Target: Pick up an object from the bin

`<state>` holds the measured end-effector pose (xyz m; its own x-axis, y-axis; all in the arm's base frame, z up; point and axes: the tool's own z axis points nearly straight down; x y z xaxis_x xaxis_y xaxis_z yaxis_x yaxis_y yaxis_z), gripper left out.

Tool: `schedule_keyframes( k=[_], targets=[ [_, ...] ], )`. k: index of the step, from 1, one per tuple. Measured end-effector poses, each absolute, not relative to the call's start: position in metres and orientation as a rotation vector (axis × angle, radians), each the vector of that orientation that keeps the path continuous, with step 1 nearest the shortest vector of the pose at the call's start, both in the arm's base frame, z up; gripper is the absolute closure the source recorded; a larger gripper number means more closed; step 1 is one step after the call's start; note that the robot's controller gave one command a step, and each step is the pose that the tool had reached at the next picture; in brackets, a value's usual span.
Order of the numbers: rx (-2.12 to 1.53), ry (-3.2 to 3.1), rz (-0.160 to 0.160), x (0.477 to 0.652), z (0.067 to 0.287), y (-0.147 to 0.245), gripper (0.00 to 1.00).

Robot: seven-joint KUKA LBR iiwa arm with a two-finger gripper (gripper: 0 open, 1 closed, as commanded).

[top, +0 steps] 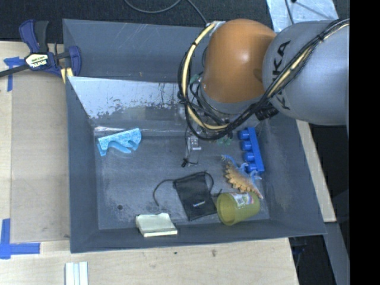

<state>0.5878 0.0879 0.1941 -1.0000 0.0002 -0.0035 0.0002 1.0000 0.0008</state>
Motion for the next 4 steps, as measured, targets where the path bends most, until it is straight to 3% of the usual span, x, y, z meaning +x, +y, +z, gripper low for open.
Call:
schedule_keyframes(
  k=[1, 2, 3, 4],
  targets=[
    [0.026, 3.136, 0.002, 0.568, 0.136, 0.081, 0.0],
    [0.131, 3.142, 0.0, 0.534, 0.121, 0.051, 0.0],
    [0.154, 3.13, 0.002, 0.539, 0.13, 0.052, 0.0],
    [0.3, 3.125, 0.001, 0.537, 0.074, 0.04, 0.0]
  ],
)
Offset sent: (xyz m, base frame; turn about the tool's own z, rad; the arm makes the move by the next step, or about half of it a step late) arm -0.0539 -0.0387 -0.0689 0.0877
